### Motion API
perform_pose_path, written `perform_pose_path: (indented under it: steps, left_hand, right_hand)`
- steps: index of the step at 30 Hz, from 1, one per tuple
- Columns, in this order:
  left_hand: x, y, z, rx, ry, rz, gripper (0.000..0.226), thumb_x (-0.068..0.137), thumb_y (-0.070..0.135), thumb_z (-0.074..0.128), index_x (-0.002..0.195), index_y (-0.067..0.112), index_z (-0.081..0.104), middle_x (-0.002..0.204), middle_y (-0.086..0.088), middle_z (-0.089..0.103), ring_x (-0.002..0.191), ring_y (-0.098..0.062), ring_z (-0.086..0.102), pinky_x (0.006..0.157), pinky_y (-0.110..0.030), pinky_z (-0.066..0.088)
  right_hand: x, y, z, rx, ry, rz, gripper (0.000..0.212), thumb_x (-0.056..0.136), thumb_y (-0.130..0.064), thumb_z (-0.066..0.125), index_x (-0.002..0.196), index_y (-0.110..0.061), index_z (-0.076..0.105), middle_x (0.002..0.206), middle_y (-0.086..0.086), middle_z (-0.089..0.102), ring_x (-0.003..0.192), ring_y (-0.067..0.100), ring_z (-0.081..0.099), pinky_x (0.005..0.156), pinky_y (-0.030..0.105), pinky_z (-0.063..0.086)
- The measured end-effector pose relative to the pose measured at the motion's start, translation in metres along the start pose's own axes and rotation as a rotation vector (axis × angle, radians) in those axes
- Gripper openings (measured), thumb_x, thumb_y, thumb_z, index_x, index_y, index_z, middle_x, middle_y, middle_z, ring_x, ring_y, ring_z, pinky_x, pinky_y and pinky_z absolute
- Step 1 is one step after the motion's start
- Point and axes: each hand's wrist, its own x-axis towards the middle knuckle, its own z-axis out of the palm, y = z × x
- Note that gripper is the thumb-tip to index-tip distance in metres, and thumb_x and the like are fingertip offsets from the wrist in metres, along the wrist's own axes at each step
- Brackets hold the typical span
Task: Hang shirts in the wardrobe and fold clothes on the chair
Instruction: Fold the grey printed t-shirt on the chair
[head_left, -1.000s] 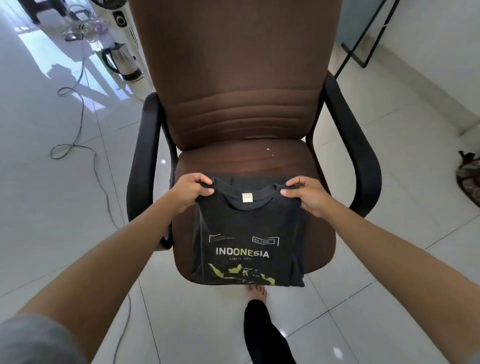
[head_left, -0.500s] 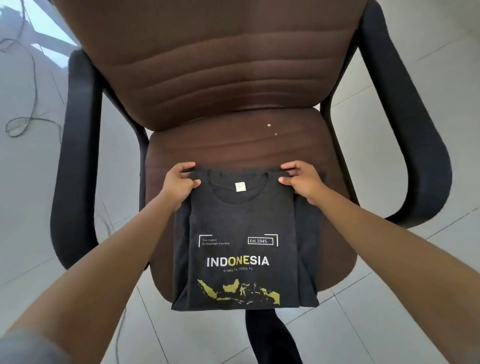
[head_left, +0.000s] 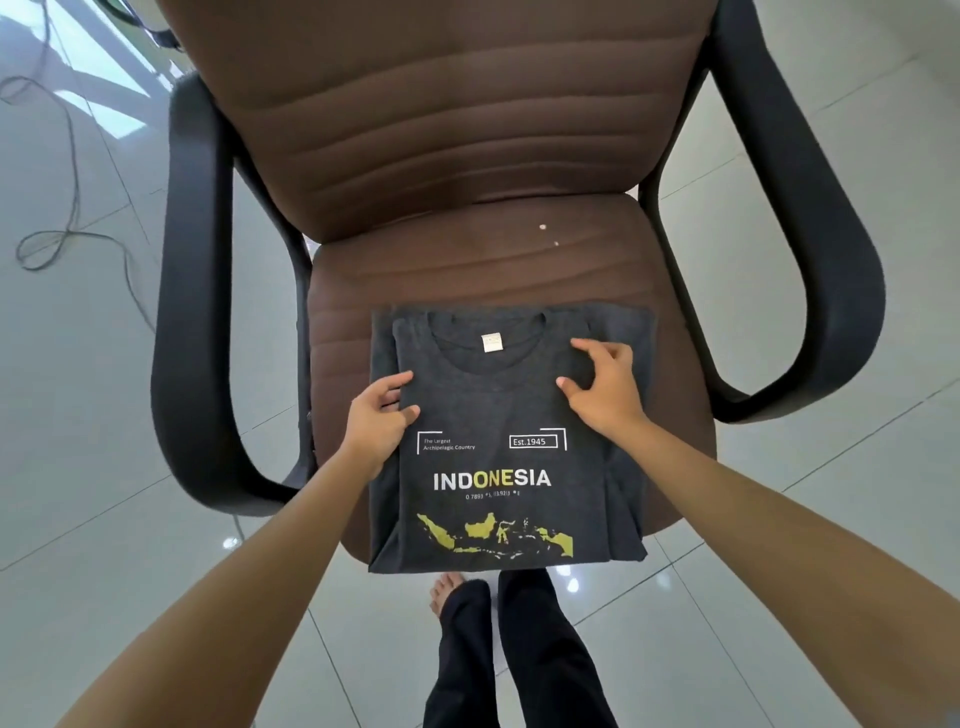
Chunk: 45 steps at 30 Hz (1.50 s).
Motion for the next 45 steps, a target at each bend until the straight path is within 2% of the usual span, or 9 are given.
perform_pose_path:
  steps: [3,7,14,19,22,26,33,41,45]
  left_hand:
    - [-0.004,-0.011,-0.002,-0.016,0.013,0.008,0.043,0.085,-0.005,0.063,0.12,0.02,0.061,0.123,-0.01,0.058,0.112,-0.02,0.057,0.096,-0.037,0.049]
    - [-0.005,-0.023,-0.003,-0.014,0.02,0.035,0.042,0.086,-0.004,0.062,0.122,0.018,0.06,0.119,-0.004,0.057,0.111,-0.017,0.055,0.095,-0.029,0.047]
    - [-0.003,-0.036,-0.003,0.004,0.043,0.067,0.035,0.086,0.004,0.065,0.113,0.026,0.063,0.115,-0.001,0.057,0.105,-0.018,0.057,0.092,-0.031,0.05]
    - [-0.012,-0.045,0.003,-0.022,0.106,0.046,0.029,0.084,0.007,0.068,0.103,0.028,0.063,0.102,0.0,0.06,0.089,-0.014,0.06,0.08,-0.026,0.054]
    - [-0.019,-0.05,0.005,-0.05,0.129,0.037,0.027,0.081,0.006,0.07,0.102,0.023,0.064,0.092,0.002,0.059,0.079,-0.013,0.059,0.074,-0.022,0.054]
    - [-0.026,-0.053,0.005,-0.057,0.158,0.014,0.027,0.08,0.008,0.073,0.102,0.021,0.065,0.091,-0.001,0.06,0.078,-0.012,0.058,0.071,-0.018,0.051]
    - [-0.034,-0.053,0.004,-0.089,0.238,-0.018,0.012,0.086,0.013,0.067,0.095,0.019,0.063,0.094,-0.001,0.065,0.087,-0.012,0.064,0.069,-0.02,0.053]
    - [-0.038,-0.058,-0.003,-0.055,0.202,-0.016,0.021,0.085,0.012,0.067,0.102,0.023,0.062,0.095,0.003,0.067,0.089,-0.011,0.065,0.07,-0.016,0.051]
    - [-0.045,-0.071,-0.015,0.055,0.086,-0.042,0.022,0.083,0.013,0.07,0.1,0.024,0.063,0.096,0.001,0.067,0.092,-0.015,0.064,0.08,-0.028,0.054]
  right_hand:
    - [-0.008,-0.01,0.016,-0.217,0.085,-0.11,0.051,0.082,-0.026,0.071,0.13,-0.02,0.054,0.139,0.011,0.032,0.128,0.03,0.034,0.107,0.039,0.034]
    - [0.004,-0.037,0.043,-0.359,0.133,-0.281,0.045,0.08,-0.026,0.071,0.123,-0.019,0.06,0.131,0.011,0.045,0.126,0.034,0.036,0.11,0.055,0.024]
    - [0.032,-0.088,0.082,-0.378,-0.142,-0.547,0.048,0.087,-0.025,0.063,0.133,-0.022,0.052,0.138,0.003,0.047,0.13,0.027,0.036,0.109,0.052,0.029]
    - [0.064,-0.131,0.093,-0.799,-0.453,-0.794,0.066,0.089,-0.01,0.056,0.146,-0.031,0.032,0.155,-0.003,0.027,0.143,0.025,0.016,0.113,0.06,0.008]
    - [0.083,-0.148,0.095,-0.97,-0.533,-0.92,0.056,0.087,-0.017,0.06,0.139,-0.029,0.043,0.135,0.004,0.044,0.132,0.028,0.031,0.11,0.053,0.02]
    - [0.1,-0.156,0.092,-0.9,-0.618,-0.877,0.03,0.084,-0.029,0.068,0.113,-0.026,0.06,0.114,0.006,0.045,0.112,0.027,0.041,0.087,0.038,0.037]
    - [0.116,-0.163,0.085,-0.693,-0.695,-0.759,0.019,0.078,-0.029,0.075,0.085,-0.03,0.056,0.1,-0.005,0.054,0.1,0.018,0.049,0.084,0.036,0.04]
    - [0.132,-0.168,0.095,-0.414,-0.645,-0.608,0.008,0.081,-0.019,0.073,0.083,-0.021,0.066,0.093,-0.007,0.061,0.093,0.013,0.056,0.08,0.027,0.042]
    - [0.125,-0.159,0.109,-0.319,-0.524,-0.623,0.005,0.083,-0.018,0.07,0.083,-0.021,0.066,0.093,-0.007,0.063,0.092,0.014,0.058,0.082,0.03,0.047]
